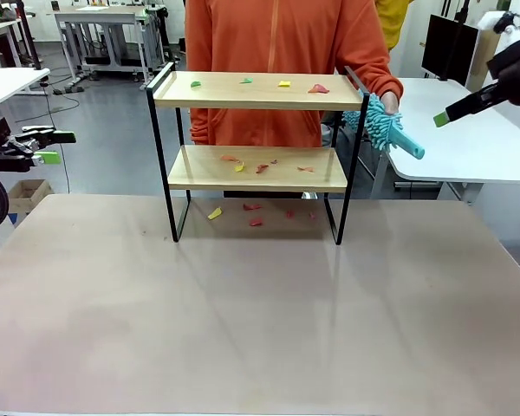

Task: Clean the shelf.
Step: Pick up the Duster handed by the human.

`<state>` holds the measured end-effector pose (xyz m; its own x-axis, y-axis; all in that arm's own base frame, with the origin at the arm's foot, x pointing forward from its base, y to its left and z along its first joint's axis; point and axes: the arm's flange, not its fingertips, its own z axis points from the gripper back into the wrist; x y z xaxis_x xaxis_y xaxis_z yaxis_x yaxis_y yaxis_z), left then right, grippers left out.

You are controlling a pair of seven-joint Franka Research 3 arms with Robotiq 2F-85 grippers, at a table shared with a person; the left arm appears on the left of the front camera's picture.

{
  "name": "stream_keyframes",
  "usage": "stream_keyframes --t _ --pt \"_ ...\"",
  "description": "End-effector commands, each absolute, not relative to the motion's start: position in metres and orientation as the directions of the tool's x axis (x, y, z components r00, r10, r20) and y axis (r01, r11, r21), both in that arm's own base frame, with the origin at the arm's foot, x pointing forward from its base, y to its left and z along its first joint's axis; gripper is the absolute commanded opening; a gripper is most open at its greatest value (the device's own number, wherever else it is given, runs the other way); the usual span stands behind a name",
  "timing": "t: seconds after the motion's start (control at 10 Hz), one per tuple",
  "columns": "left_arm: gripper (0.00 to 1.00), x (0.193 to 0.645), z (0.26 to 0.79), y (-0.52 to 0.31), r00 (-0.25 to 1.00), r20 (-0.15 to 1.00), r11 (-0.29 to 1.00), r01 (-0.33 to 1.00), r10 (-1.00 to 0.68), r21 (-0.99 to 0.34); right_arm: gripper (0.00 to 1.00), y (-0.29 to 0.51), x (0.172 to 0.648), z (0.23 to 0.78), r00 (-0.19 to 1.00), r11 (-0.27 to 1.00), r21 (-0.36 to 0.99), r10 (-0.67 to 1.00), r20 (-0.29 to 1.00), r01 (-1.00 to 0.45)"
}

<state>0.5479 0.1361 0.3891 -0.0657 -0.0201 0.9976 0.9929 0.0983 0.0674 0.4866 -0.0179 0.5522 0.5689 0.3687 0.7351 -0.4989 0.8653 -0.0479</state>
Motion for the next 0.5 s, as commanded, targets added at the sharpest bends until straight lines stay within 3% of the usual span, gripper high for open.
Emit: stream_keyframes --t 0.0,0.4 --pt "1.0 0.546 0.391 0.136 -0.083 0.996 0.095 0.992 -0.014 0.084 1.0 -0.029 0.49 0.553 0.539 0.85 -0.071 0.394 0.744 -0.522" --pt "1.0 0.546 0.391 0.136 -0.083 0.996 0.095 0.992 -0.014 0.084 1.0 0.007 0.468 0.582 0.617 0.883 -0.079 0.385 0.686 -0.463"
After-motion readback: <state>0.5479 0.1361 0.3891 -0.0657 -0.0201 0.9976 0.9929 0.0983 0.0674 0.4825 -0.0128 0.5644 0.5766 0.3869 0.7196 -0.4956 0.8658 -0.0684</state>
